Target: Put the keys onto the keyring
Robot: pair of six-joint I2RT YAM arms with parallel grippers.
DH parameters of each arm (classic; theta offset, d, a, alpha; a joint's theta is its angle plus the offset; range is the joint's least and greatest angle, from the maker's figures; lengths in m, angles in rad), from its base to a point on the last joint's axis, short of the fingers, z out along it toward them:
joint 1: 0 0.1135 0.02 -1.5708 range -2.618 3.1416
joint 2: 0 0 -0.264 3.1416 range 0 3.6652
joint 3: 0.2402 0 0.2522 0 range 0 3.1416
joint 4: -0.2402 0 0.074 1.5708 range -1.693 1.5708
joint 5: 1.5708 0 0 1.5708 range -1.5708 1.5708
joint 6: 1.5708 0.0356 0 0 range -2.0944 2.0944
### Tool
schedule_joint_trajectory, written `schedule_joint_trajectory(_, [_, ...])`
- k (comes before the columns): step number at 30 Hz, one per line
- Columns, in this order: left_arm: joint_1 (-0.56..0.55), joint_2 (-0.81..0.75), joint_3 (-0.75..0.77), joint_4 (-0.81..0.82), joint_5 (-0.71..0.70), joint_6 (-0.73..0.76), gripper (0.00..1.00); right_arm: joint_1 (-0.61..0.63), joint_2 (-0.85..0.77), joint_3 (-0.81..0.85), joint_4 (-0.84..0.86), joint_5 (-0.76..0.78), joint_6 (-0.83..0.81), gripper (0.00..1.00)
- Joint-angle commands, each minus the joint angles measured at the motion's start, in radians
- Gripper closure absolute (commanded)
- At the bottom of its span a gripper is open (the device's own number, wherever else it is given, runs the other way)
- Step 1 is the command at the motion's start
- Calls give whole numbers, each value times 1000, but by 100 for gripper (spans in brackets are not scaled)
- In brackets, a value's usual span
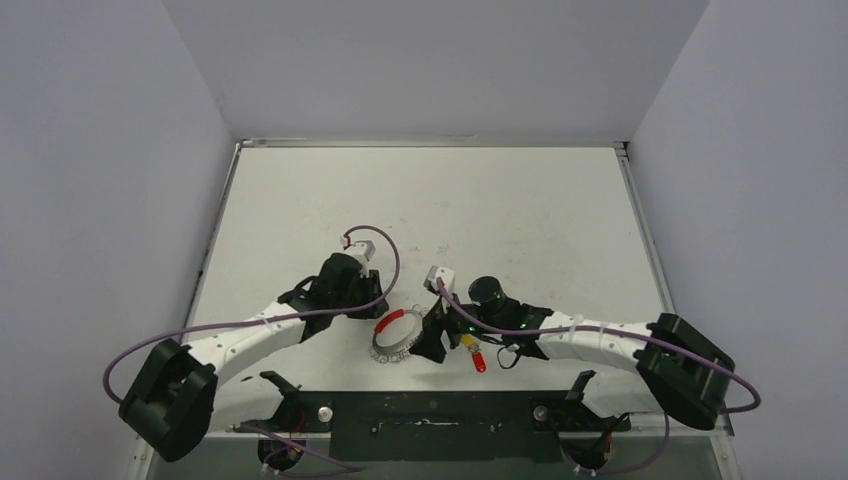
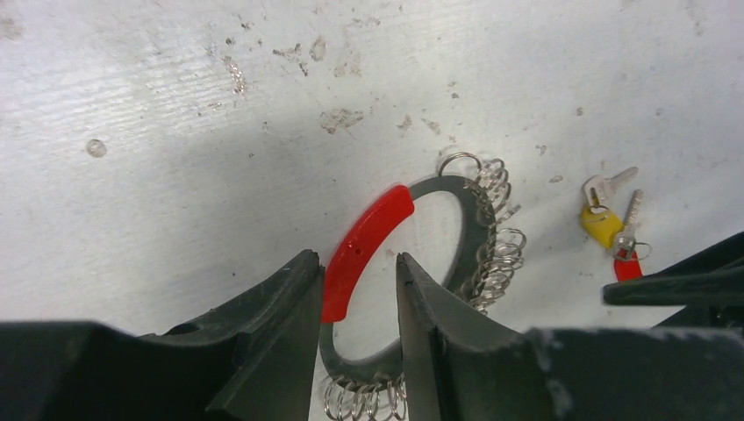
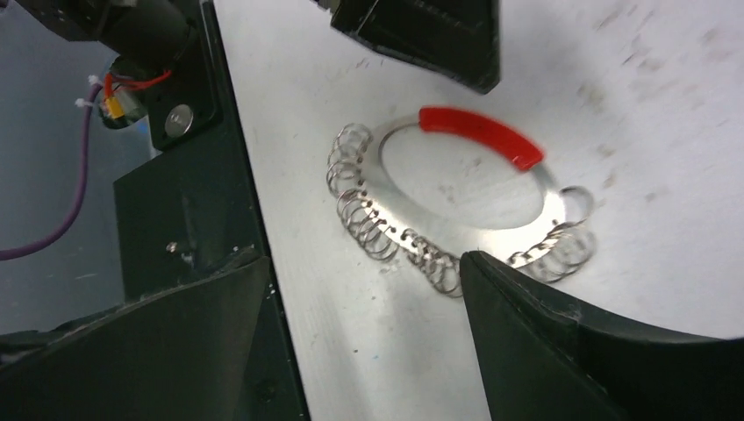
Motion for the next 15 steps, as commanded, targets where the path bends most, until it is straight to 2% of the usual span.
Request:
schedule_joint_trajectory(1, [-1, -167, -18, -55, -48, 46, 65, -32, -197, 60, -207, 185, -202, 9])
schedule_joint_trajectory(2, [-1, -207, -33, -54, -50, 43, 64, -53, -226, 60, -221, 199, -203, 2])
schedule_joint_trajectory(3, [1, -261, -49, -51, -63, 36, 62, -80, -257, 64, -234, 214, -181, 0])
schedule_joint_trajectory(6, [5, -380, -98, -44, -102, 7, 58, -186, -272, 95, -282, 211, -92, 0])
schedule_joint_trajectory(9, [12, -482, -137, -58, -117, -49, 36, -268, -232, 146, -377, 241, -1, 0])
schedule_joint_trajectory(12, [19, -561, -176, -65, -101, -95, 23, -325, -138, 211, -490, 233, 72, 0])
schedule_joint_trajectory(15, [24, -614, -211, -57, -87, -136, 22, -359, -64, 205, -471, 142, 104, 0])
